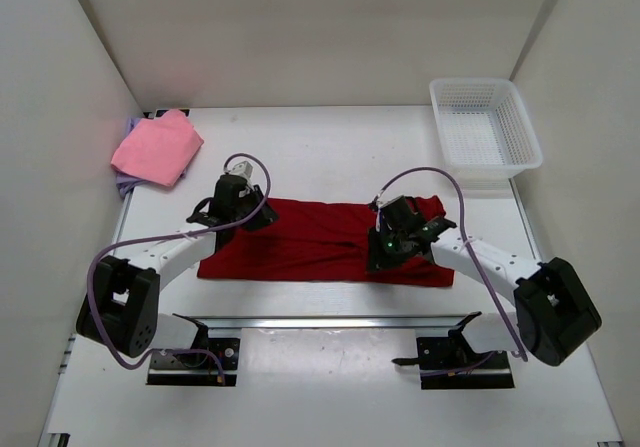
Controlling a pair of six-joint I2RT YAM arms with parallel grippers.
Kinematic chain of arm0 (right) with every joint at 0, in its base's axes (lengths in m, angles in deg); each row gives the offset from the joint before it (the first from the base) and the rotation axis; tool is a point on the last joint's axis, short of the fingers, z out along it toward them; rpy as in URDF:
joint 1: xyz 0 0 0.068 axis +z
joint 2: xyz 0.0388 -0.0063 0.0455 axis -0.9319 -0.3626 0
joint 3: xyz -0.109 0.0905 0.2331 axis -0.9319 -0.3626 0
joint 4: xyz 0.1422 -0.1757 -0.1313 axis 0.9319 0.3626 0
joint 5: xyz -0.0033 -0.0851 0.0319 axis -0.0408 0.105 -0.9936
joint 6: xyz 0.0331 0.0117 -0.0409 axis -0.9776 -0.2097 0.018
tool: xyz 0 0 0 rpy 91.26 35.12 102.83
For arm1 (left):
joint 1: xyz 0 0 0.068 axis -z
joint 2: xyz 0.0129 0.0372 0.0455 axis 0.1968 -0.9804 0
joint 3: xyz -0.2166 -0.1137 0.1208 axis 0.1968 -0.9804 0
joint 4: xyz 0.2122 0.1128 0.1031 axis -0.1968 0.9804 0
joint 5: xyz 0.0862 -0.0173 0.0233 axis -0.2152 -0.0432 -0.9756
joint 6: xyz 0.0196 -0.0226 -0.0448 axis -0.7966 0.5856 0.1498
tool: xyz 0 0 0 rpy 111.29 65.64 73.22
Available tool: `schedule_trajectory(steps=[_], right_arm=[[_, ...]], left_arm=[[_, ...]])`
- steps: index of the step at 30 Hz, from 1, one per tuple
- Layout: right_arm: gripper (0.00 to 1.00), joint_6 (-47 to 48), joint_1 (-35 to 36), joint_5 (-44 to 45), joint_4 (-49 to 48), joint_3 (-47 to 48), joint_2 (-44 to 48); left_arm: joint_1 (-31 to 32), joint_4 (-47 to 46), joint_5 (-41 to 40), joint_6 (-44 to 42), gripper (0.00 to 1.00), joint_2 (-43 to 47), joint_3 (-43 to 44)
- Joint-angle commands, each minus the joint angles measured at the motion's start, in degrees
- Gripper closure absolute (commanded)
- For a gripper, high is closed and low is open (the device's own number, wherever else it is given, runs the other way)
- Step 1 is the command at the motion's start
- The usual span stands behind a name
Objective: Fold and stack the t-shirts
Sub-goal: Fold the other side of the tshirt into a rectangle
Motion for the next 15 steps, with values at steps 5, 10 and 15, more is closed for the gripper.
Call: schedule_trajectory(steps=[5,10,15], right_arm=[[0.6,-1.77,-5.1,-0.46,0.44,2.51,7.08],[0.69,-0.52,-20.03,-0.27,-7.53,-0.55,8.49],[0.96,-0.44,-32.44,0.42,-13.01,1.46,4.1]], left_arm=[[1.06,-1.79,1.89,1.67,0.7,1.51,3.23],[4.05,-2.93,1.97,2.46,0.67,-2.0,4.9],[2.22,-5.13,5.84,4.75,0.67,-8.94,8.15]])
